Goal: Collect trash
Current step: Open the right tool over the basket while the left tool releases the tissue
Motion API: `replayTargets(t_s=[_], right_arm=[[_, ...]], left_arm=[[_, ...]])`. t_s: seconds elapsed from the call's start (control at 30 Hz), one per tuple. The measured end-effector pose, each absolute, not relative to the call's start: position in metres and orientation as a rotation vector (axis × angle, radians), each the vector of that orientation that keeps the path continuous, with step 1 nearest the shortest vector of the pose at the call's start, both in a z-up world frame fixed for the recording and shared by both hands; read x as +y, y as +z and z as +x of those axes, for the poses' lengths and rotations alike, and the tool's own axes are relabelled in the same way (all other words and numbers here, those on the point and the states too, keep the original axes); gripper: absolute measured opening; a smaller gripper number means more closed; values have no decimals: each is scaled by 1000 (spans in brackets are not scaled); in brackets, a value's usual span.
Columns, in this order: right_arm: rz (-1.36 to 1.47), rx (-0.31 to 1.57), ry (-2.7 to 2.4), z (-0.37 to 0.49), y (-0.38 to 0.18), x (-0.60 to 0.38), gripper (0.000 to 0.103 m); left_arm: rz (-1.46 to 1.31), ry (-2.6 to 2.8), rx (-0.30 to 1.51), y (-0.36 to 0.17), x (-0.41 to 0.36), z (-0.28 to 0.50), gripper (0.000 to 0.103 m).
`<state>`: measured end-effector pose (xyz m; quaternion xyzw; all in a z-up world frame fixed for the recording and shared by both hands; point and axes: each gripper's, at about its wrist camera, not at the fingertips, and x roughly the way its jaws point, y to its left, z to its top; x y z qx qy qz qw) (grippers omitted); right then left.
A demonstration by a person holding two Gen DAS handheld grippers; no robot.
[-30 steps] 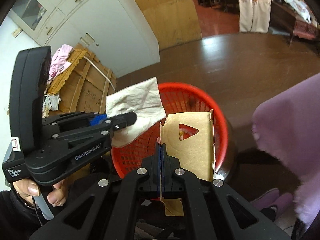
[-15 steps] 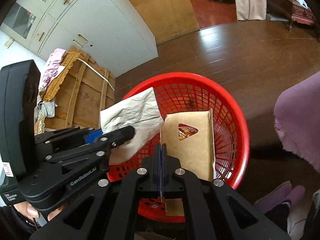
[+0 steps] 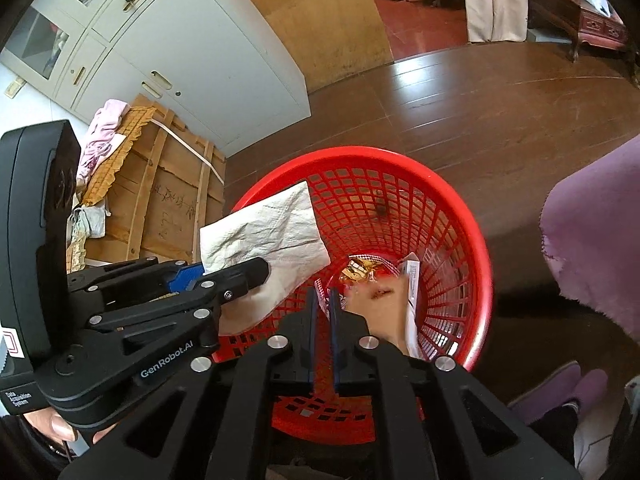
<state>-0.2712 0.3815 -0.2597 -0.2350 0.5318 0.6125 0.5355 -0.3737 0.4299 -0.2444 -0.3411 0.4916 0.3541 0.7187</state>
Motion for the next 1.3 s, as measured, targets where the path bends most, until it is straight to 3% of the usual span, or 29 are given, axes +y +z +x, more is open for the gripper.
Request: replayTargets(t_s=[0.07, 0.23, 0.8, 0.87, 1.0, 1.13, 1.3], right_arm=[[-556, 1246, 1455, -270, -256, 379, 31], [-533, 1223, 1449, -263, -241, 367, 32], [-421, 1012, 1413, -231, -150, 282, 35], [-405, 981, 1404, -225, -137, 270, 40], [-385, 874, 1338, -205, -100, 224, 57], [-356, 771, 1246, -171, -62, 171, 65], [-299, 693, 1093, -125, -28, 91, 68]], left_arm=[[-756, 779, 1086, -243, 429, -374, 28], [-721, 792, 1074, -233, 424, -374, 43], [-565, 784, 925, -140, 383, -360, 44], [-533, 772, 895, -122, 373, -353, 48], [-421, 737, 823, -79, 343, -328, 67], [-328, 663, 767, -46, 308, -295, 78], [-223, 544, 723, -19, 254, -243, 81]])
